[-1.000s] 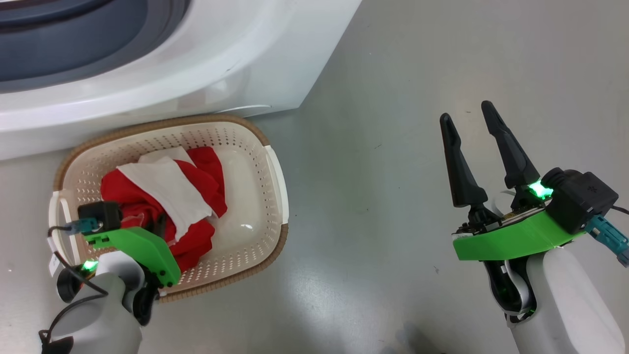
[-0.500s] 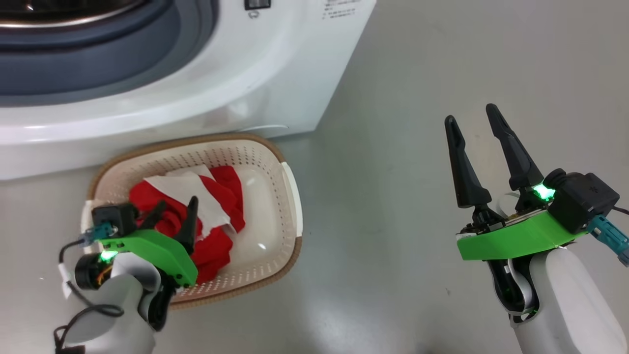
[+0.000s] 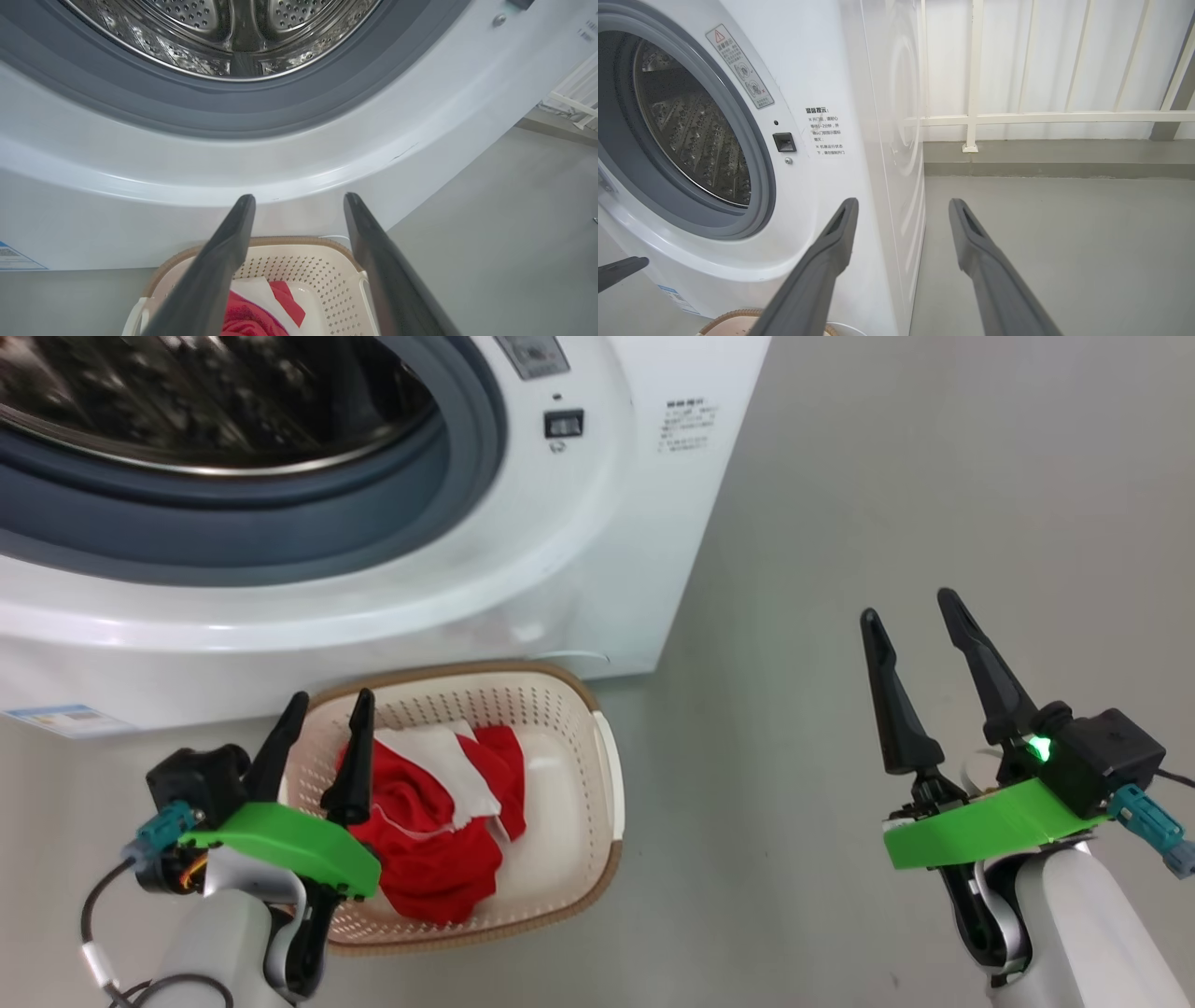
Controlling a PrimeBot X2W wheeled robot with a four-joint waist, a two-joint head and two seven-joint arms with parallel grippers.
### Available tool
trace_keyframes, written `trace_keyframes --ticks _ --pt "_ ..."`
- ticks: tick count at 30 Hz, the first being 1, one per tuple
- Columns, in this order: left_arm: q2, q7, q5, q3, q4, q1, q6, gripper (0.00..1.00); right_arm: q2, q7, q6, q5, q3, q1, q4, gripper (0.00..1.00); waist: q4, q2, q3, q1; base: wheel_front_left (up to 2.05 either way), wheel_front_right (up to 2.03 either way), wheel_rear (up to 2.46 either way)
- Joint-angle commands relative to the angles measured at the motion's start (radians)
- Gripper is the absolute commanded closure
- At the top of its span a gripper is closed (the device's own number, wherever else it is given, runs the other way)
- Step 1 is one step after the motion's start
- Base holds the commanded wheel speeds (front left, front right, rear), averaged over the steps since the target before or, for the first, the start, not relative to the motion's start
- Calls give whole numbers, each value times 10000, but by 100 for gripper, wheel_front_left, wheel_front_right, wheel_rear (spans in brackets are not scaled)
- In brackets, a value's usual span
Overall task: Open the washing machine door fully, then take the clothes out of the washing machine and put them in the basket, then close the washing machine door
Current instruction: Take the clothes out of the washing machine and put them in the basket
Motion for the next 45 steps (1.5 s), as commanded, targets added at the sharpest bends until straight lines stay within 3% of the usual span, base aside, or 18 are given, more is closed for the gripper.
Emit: trace_keyframes --ticks 1,8,22,29,38,45 --pt "221 -121 142 375 -266 160 -23 0 1 -63 63 -138 138 129 -209 0 364 0 -557 0 0 0 0" --pt "-136 -121 630 1275 -1833 1055 -49 0 1 -63 63 -456 -32 466 -335 0 491 0 -1377 0 0 0 0" --pt "-70 -122 1210 2090 -4094 2697 -54 0 1 -63 63 -876 -318 1292 -617 0 494 0 -2885 0 0 0 0" --pt "-35 -122 1419 2140 -4432 3438 -55 0 -5 -63 63 -1676 -742 1769 -594 0 516 0 -3464 0 0 0 0" --pt "-120 -122 1725 2405 -4829 3937 -55 0 -1 -63 63 -1582 -1331 2095 184 0 554 0 -3763 0 0 0 0" --pt "7 -122 1882 2432 -4889 4039 -55 0 0 -63 63 -1330 -1206 2033 548 0 520 0 -3788 0 0 0 0"
